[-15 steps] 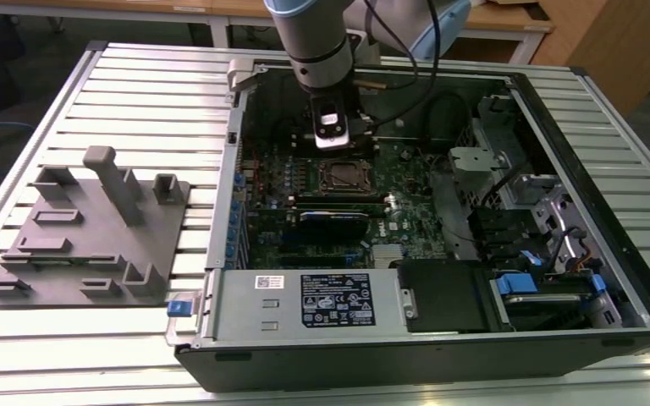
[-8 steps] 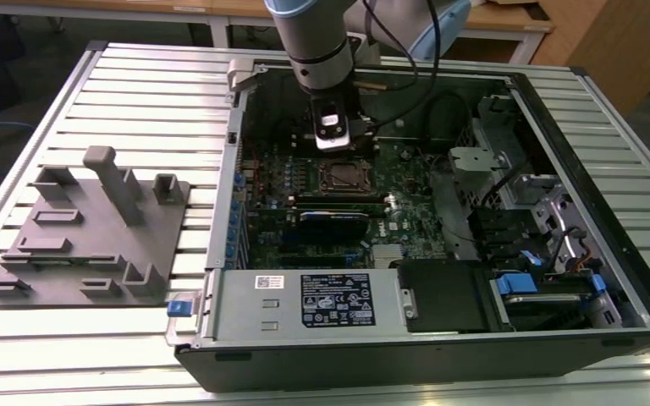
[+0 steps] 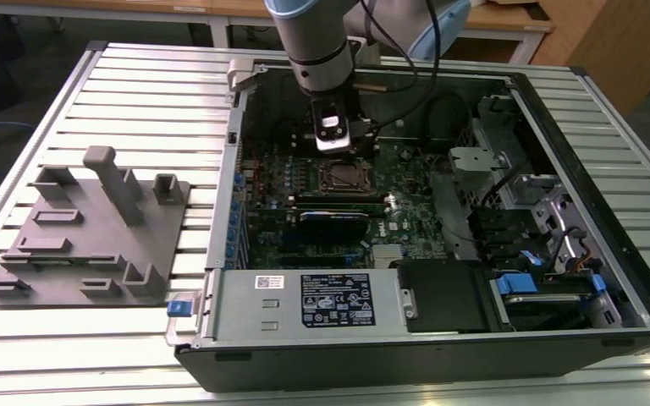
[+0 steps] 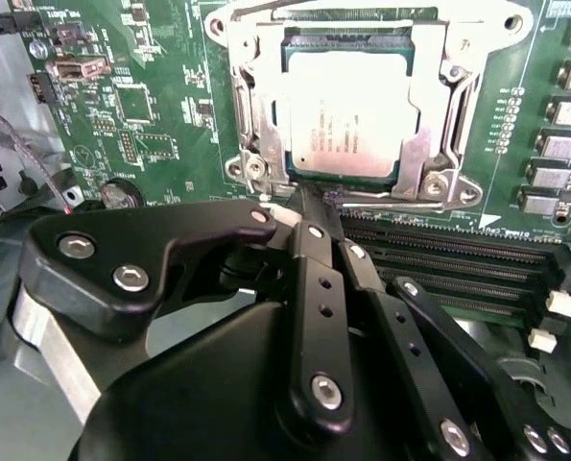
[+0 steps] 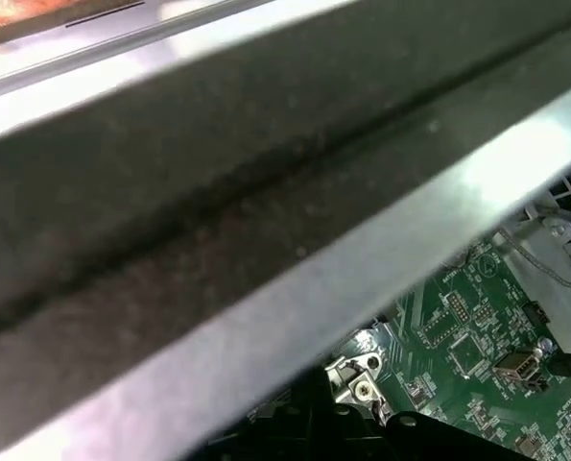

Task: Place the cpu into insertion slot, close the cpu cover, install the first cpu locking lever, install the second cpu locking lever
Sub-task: 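Install the first cpu locking lever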

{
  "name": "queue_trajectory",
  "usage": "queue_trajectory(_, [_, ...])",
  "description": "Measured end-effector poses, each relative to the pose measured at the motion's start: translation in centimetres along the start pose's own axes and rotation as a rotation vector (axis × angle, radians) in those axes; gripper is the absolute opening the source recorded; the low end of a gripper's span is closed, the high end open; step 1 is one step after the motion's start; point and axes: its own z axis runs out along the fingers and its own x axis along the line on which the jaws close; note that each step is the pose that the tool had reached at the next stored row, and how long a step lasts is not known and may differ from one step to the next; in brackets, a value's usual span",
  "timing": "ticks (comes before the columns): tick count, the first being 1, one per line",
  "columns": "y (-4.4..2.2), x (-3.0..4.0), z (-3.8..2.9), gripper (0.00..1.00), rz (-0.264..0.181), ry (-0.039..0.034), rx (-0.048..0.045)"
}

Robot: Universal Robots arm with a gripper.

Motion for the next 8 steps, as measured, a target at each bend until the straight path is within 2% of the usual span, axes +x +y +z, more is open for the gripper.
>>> queue_trajectory(5, [0.04, -0.02, -0.09, 0.1, 0.0, -0.0002, -0.0008])
queue_trajectory(8, [0.18, -0.16, -0.69, 0.1, 0.001, 0.0006, -0.0015])
